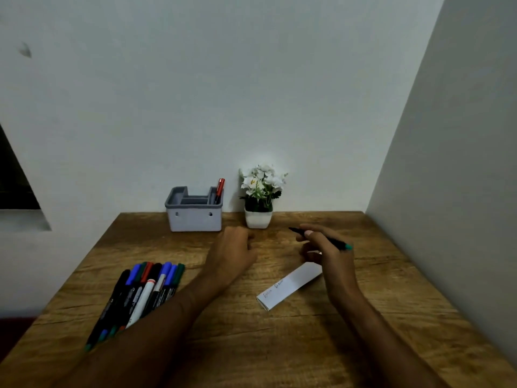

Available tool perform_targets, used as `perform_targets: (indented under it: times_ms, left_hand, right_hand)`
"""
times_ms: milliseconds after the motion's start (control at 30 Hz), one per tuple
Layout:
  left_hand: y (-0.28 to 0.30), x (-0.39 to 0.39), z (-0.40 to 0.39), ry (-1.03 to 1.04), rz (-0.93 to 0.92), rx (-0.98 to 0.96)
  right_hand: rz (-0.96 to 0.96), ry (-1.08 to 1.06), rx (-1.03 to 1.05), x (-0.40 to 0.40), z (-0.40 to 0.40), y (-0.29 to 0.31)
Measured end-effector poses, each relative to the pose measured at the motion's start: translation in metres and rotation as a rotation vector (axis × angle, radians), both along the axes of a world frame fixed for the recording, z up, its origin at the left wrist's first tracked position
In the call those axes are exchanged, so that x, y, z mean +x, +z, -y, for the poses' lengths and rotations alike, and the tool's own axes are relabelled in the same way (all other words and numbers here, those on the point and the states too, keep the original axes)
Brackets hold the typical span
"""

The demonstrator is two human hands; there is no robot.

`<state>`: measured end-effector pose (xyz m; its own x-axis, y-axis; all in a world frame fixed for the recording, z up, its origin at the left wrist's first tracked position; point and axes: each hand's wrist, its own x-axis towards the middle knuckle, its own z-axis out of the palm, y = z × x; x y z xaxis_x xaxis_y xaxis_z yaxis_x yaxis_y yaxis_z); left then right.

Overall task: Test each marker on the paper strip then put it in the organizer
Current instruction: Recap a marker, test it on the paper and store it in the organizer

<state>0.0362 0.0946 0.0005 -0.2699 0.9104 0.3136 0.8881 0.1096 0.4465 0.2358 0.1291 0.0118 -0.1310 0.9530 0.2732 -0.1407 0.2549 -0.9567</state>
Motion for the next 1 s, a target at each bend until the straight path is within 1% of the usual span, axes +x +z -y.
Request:
perform_targets:
  times_ms: [133,267,433,500,567,600,667,700,800,867,933,1000]
  left_hand:
    - [-0.007,0.003,-0.008,0.036,-0.04,-0.064]
    - [-0.014,0.004,-0.014,0.057,-0.048,-0.098]
    - [-0.01,0.002,-0.018,0.071,-0.007,-0.083]
    - [-0.009,-0.002,-0.021,0.093,0.023,-0.047]
    - [-0.005,-0.005,-0.025,0.129,0.095,0.014]
    - [-0.003,-0.007,-0.028,0.15,0.16,0.055]
    - [0.006,-0.008,-0.032,0.211,0.363,0.11]
    - [0.011,-0.01,-0.035,0.248,0.499,0.124]
    - [0.022,-0.012,-0.042,0.313,0.996,0.149]
    - [0.026,-0.011,-0.043,0.325,1.239,0.177]
    - [0.028,-0.01,-0.042,0.31,1.39,0.211]
    - [0.03,-0.008,-0.041,0.294,1.476,0.235]
  right_hand:
    - [-0.083,0.081,-0.05,0.002,-0.003,0.005]
    - [-0.1,0.069,-0.047,0.001,-0.003,0.004]
    - [-0.027,0.0,0.04,-0.005,-0.006,-0.001]
    - [-0.014,-0.019,0.072,-0.007,-0.008,-0.004]
    - [-0.015,-0.008,0.109,-0.01,-0.009,-0.005]
    - [-0.014,0.003,0.135,-0.012,-0.008,-0.005]
    - [-0.006,0.019,0.174,-0.014,-0.007,-0.004]
    - [-0.007,0.022,0.177,-0.015,-0.007,-0.004]
    - [-0.033,0.026,0.165,-0.019,-0.008,-0.004]
    - [-0.047,0.019,0.159,-0.021,-0.009,-0.003]
    - [-0.053,0.013,0.162,-0.022,-0.009,-0.003]
    - [-0.046,0.016,0.172,-0.022,-0.01,-0.003]
